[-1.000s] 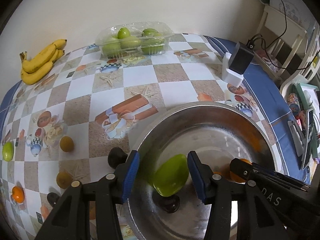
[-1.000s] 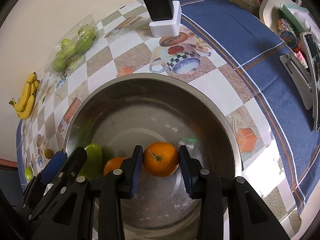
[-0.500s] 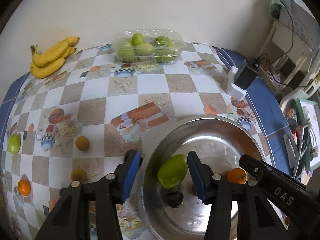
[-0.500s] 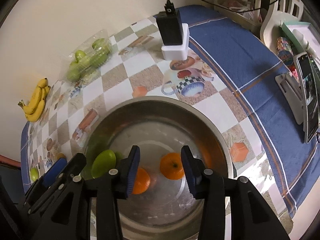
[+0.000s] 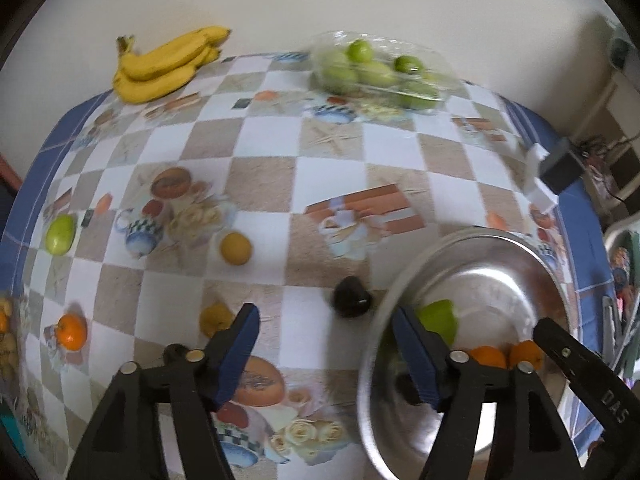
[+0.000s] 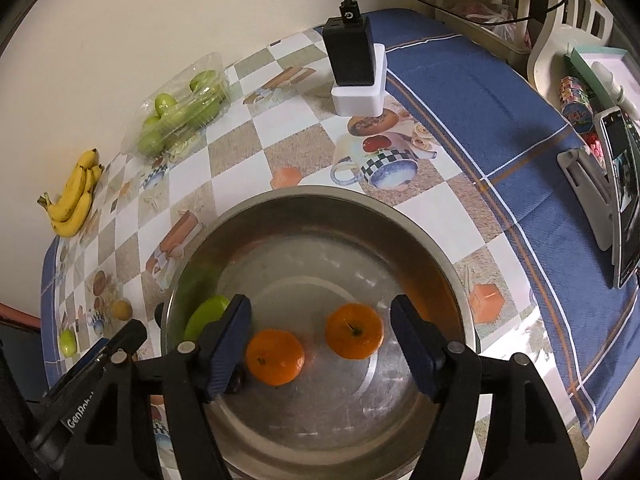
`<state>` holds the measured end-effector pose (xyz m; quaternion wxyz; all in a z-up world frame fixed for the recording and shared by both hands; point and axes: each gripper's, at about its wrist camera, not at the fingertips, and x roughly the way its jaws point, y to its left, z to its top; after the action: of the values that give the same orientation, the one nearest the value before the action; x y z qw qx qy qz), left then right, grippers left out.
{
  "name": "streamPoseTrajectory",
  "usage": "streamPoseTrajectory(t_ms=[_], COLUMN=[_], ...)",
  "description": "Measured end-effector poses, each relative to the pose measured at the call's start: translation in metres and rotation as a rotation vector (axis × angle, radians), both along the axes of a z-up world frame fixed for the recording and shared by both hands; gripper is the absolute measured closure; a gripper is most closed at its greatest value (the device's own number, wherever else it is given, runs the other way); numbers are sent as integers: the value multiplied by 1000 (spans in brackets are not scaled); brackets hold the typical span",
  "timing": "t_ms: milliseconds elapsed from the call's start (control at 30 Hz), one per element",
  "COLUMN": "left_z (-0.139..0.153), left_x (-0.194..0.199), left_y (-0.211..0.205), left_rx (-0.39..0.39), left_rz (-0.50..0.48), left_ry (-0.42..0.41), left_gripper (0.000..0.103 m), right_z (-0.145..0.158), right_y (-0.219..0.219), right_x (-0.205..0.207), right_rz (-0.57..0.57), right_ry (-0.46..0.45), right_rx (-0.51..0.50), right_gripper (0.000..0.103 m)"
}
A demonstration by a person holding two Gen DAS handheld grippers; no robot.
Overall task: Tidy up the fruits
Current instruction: 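Lower both fruits into the bowl and open both grippers, then move the right gripper to a dark plum while the left gripper approaches an orange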
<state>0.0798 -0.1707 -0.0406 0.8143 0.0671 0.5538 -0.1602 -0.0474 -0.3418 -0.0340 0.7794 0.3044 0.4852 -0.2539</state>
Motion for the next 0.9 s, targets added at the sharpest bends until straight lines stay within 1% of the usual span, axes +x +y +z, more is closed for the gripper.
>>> streamPoseTrajectory(t_ms=[33,133,233,333,533,633,667,900], left_z=[-1,-4,-5,-6,-5,-5,-5,-2], left_x=[1,4,6,7,8,9,9,11], left_y=[3,10,13,15,19,23,24,28], left_rx=[2,4,21,32,39,39,37,33], left_rz=[11,45,59,64,83,89,90,90], left_ry=[4,14,4,-5,-20,-37,-37,-42], left_gripper=[20,13,6,3,0,0,0,0], right_z=[-1,-4,-7,-8,-7,-6,-6,-5], right_y=[1,3,4,5,7,9,9,9], right_x=[1,2,4,4,6,7,7,8], right_rz=[5,15,23,26,39,48,50,53], right_ry=[3,8,19,26,25,23,25,24], right_rx=[-2,-1,-2,-4,-7,-19,-21,-28], right_gripper=[22,16,15,15,14,3,2,2])
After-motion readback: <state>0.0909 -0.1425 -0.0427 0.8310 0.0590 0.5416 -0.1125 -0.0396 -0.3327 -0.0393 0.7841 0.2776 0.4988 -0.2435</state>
